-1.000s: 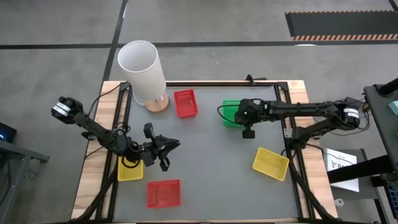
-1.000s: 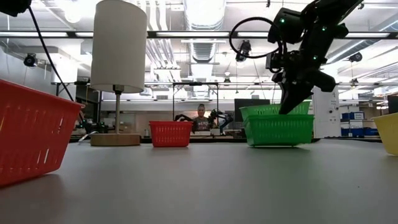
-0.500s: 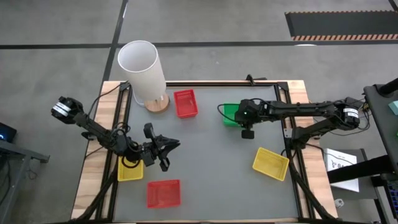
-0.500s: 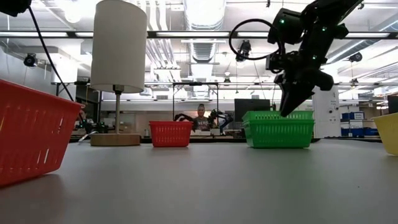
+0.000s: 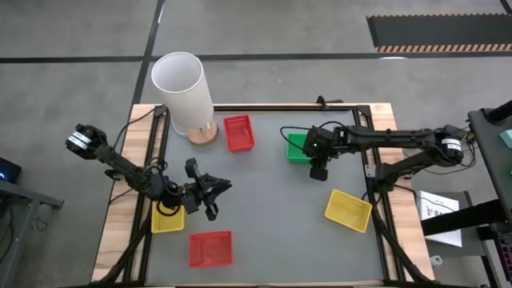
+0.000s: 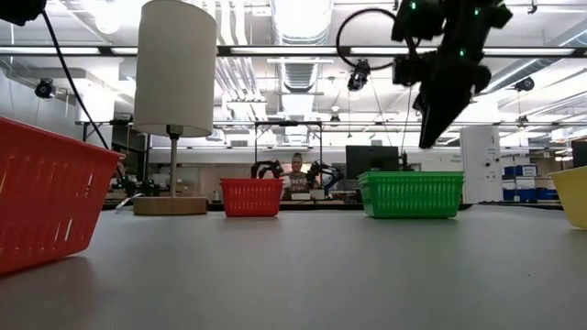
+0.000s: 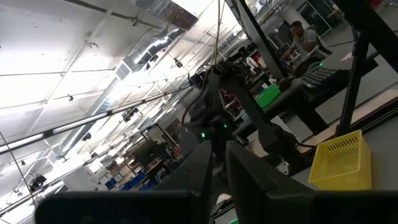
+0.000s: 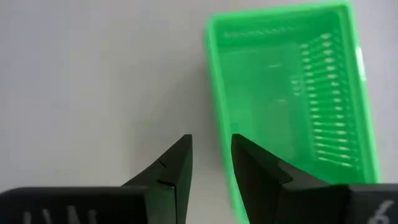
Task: Stack baskets by color
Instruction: Stack the right yellow basket on the left yellow basket
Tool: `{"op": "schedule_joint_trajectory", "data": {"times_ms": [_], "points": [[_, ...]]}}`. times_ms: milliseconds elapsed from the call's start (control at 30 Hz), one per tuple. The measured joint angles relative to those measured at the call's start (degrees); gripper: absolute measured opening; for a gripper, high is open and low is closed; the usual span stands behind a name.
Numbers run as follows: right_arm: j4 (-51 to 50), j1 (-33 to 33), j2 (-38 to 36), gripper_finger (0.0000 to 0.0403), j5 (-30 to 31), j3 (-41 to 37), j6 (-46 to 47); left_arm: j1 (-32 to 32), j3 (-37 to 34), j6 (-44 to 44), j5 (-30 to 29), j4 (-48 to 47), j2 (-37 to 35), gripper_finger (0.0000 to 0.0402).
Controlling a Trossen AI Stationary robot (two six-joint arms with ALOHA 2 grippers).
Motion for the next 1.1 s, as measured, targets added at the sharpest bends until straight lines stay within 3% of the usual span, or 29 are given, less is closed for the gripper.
{"op": "schedule_joint_trajectory", "data": {"times_ms": [433,700,1100], "points": [[-1.6,20.5,-0.8,0.0084,-0.8,3.3,16.6,0.0,-0.3,-7.4,0.0,-0.5,0.2,0.0031],[-1.3,32.3,-0.7,0.0104,-0.8,3.3,28.8,0.0,-0.2,-14.9,0.0,-0.4,3.4,0.0031],[-7.8,45.6,-0.7,0.0123,0.6,2.8,45.0,0.0,2.4,-16.5,0.0,0.2,8.0,0.0031]]}}
